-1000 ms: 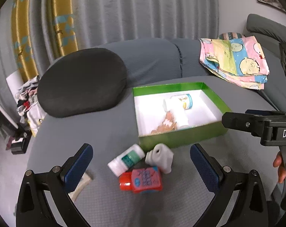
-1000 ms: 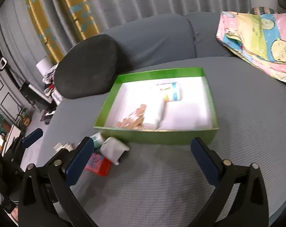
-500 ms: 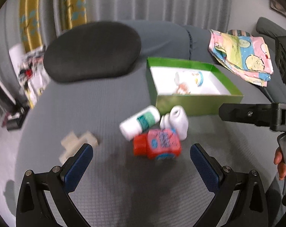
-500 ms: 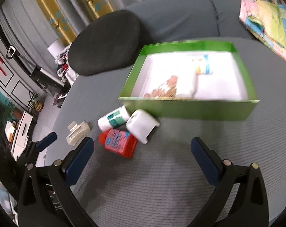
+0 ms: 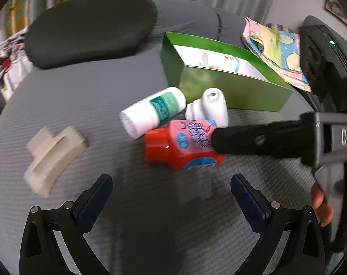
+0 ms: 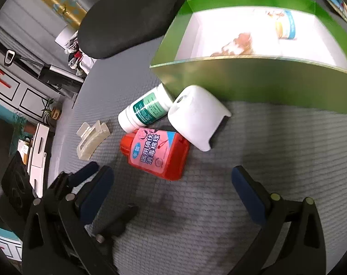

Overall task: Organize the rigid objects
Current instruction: 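Grasp the red-capped pink-labelled bottle with the right gripper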

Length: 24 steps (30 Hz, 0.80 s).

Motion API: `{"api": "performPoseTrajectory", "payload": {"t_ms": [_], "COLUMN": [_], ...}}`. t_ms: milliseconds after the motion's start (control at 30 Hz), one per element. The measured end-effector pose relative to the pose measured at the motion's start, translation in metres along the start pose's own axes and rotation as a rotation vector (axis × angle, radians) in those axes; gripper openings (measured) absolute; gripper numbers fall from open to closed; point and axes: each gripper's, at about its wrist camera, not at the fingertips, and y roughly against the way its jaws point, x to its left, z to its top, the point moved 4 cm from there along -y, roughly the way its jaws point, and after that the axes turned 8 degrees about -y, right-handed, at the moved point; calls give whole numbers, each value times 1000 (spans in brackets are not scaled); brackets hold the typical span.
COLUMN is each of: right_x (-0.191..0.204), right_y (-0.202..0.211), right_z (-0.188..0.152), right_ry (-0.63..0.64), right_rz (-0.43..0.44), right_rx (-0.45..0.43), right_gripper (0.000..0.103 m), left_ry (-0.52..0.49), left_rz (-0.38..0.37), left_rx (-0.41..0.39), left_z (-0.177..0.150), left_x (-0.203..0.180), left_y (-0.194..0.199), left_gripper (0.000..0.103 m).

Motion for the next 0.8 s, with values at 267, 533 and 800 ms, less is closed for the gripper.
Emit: {"api": "performPoseTrajectory", "payload": {"t_ms": [267,533,800], "right_x": [7,13,12], "right_y": [-21,-30,-22], "right_z": [3,6,8], "right_ry": [-11,25,25], "right_rz": [52,36,86], "right_rx": [43,52,5], "right_gripper": [95,70,51], "left_ry": [5,34,46], "left_rz": [-72,-139,-101], "left_rx": [2,-4,-16], "left_z": [14,18,15], "left_x": [4,7,13], "left_y": [-22,-34,-25], "left_gripper": [102,89,86]}}
